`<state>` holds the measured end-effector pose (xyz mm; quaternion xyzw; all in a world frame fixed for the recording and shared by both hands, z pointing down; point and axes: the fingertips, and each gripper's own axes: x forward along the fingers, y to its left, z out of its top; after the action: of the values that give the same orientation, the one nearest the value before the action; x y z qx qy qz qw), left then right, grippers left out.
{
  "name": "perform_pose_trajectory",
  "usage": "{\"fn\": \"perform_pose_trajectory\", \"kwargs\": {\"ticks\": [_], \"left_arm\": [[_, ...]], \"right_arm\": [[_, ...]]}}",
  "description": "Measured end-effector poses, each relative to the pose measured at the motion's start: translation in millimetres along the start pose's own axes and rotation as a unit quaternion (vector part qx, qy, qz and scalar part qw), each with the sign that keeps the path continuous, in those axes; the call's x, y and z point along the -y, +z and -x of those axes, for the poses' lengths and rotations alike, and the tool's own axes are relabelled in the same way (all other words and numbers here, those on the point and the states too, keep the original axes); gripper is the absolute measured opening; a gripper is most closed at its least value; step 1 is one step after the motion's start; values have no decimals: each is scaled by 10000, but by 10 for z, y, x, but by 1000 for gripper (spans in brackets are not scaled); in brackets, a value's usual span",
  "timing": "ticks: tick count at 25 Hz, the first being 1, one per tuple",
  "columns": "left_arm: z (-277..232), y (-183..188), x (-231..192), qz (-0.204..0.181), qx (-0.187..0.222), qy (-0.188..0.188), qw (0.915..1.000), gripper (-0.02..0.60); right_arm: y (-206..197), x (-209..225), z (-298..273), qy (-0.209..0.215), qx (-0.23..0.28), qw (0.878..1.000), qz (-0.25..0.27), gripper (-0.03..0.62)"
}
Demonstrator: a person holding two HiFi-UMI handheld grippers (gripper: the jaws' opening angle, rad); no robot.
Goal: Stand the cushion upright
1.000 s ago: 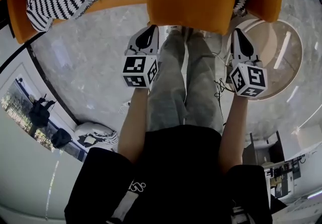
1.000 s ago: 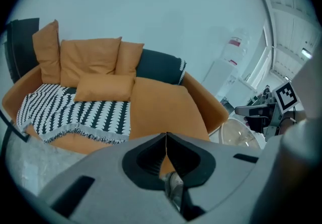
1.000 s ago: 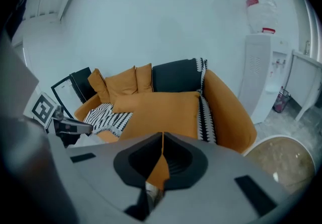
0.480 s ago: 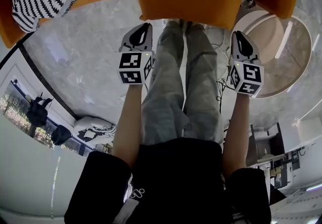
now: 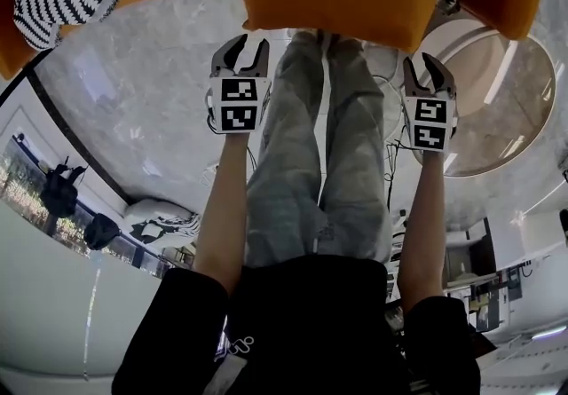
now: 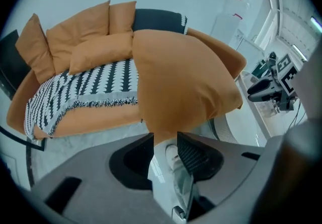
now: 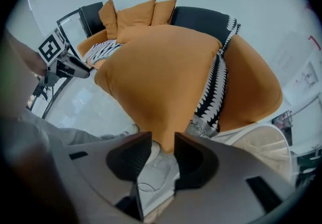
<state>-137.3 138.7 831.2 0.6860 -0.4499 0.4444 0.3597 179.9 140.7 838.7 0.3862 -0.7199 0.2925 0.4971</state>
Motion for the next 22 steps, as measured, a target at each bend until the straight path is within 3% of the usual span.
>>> {"fn": "perform_pose_trajectory", "kwargs": {"ticks": [4,13,22], "left_arm": [[-118,-61,-96,-30,-99,203,9997,144],[-353,-24,-145,1,-256,203,9995,143],[-408,21,-49,-12,-301,36,9995,48]], "right_arm": [[-114,24,-174,-27,-197,9998,87,124],[-115,68,-409,-57,-272,9993,-236,123],[-100,34,-450,-59,-209,9969,-750,43]]}}
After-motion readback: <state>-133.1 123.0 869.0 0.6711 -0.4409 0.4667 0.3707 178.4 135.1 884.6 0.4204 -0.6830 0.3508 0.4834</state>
